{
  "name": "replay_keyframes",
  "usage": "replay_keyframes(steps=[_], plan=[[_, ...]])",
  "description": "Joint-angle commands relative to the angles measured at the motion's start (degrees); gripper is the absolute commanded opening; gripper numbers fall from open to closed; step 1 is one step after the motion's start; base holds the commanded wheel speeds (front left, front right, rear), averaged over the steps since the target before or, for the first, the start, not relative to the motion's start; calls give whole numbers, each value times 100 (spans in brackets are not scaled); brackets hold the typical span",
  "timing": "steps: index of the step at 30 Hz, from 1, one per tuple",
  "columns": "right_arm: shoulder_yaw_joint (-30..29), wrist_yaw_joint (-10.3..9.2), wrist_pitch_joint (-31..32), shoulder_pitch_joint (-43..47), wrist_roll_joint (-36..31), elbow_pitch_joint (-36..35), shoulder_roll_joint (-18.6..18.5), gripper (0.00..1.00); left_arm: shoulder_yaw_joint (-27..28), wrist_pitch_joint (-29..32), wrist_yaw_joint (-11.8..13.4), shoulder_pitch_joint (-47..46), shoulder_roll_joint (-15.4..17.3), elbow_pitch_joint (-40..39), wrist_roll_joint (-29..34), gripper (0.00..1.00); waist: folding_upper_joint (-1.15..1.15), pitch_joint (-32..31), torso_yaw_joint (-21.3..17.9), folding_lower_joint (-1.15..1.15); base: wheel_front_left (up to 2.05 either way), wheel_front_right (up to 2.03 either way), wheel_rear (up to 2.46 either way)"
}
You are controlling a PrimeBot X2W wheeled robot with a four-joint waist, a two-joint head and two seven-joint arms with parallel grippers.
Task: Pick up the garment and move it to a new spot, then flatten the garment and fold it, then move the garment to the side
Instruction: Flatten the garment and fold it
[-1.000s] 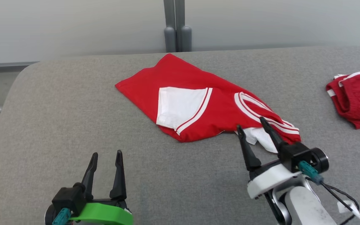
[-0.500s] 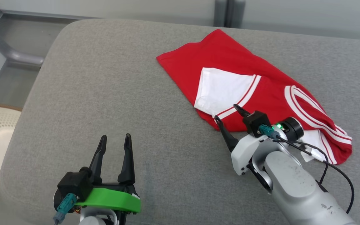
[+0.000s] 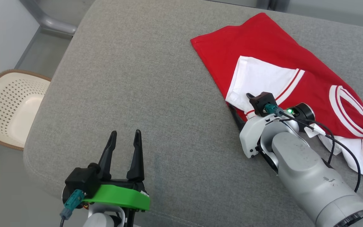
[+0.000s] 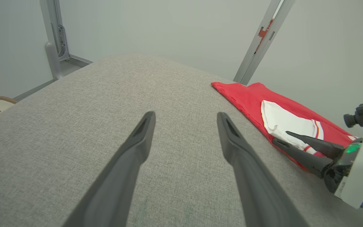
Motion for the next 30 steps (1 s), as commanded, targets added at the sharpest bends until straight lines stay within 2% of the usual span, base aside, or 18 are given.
replay_keyframes(steps=[1,2,3,4,9,17,24,29,30], plan=[[-28,-2,-64,-125,14,94,-6,39,-7,-2,20,-82,2,-17,-29,100,0,95,97,0,0,0,0],[-72,-2,-91,-179,11,154,-7,29,-12,-2,32,-90,2,-19,-40,100,0,105,104,0,0,0,0],[-126,-2,-127,-220,17,174,-8,4,-12,-2,42,-97,2,-21,-48,100,0,111,104,0,0,0,0],[-193,-2,-150,-247,30,192,-5,0,-10,-2,55,-102,2,-25,-51,100,0,114,97,0,0,0,0],[-465,-2,-220,-214,78,-22,22,0,50,-2,66,-39,2,-23,-2,100,0,48,-61,0,0,0,0],[-728,-2,-216,490,132,-1496,56,0,149,-3,13,41,5,6,124,100,0,-108,-491,0,0,0,0],[-198,-2,-214,1645,-95,-2613,-69,0,250,-2,-29,97,5,29,253,100,0,-268,-846,0,0,0,0],[314,-2,-214,2192,14,-2871,-240,0,333,-2,-66,136,5,58,299,100,0,-358,-1104,0,0,0,0],[366,-2,-215,2238,13,-2884,-278,5,332,-2,-86,134,5,69,318,100,0,-366,-1135,0,0,0,0]])
